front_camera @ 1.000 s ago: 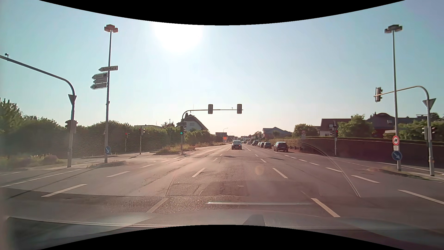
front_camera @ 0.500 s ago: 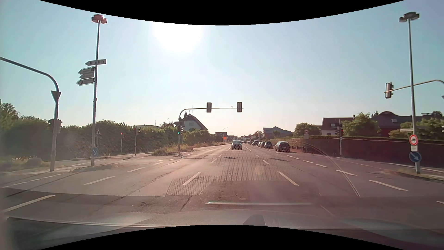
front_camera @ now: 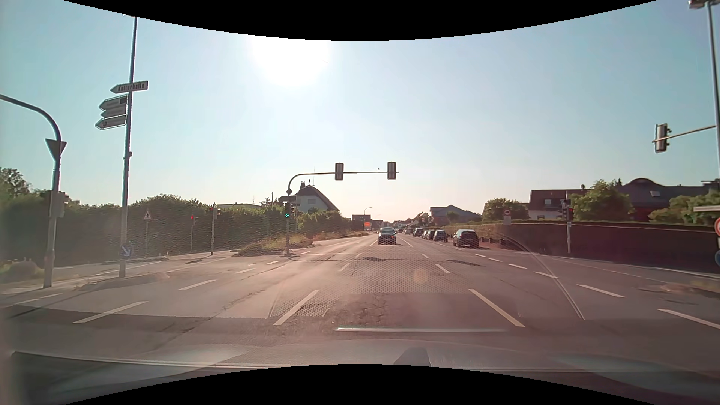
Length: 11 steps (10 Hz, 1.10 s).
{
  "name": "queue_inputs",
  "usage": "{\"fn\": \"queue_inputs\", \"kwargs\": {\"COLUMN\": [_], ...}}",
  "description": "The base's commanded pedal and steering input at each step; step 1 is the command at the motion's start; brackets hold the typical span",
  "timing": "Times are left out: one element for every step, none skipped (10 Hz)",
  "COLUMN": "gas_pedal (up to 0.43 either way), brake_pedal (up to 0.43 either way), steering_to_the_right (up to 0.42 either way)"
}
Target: Follow the waypoints while adhering to traffic rules and regulations
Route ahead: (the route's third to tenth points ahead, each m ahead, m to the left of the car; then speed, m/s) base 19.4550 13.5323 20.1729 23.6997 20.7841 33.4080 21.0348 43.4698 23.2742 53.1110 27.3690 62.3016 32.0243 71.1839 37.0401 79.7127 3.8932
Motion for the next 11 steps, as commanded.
{"fn": "queue_inputs", "kwargs": {"gas_pedal": [0.268, 0.268, 0.268, 0.268, 0.268, 0.268, 0.260, 0.260, 0.260, 0.260, 0.260], "brake_pedal": [0.000, 0.000, 0.000, 0.000, 0.000, 0.000, 0.000, 0.000, 0.000, 0.000, 0.000], "steering_to_the_right": [-0.105, -0.121, -0.141, -0.158, -0.170, -0.182, -0.195, -0.206, -0.217, -0.227, -0.239]}}
